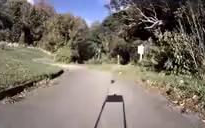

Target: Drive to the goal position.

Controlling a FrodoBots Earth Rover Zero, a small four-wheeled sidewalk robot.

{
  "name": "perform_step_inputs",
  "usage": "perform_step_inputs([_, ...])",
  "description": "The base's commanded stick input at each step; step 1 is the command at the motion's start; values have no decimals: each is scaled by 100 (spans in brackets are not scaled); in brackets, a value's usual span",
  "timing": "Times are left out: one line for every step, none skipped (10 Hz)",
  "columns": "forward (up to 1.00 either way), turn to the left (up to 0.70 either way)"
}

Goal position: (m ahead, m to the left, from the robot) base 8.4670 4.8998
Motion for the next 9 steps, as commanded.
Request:
perform_step_inputs([100, 0])
perform_step_inputs([100, 0])
perform_step_inputs([100, 0])
perform_step_inputs([100, 0])
perform_step_inputs([100, 0])
perform_step_inputs([100, 0])
perform_step_inputs([100, 0])
perform_step_inputs([100, 0])
perform_step_inputs([100, 0])
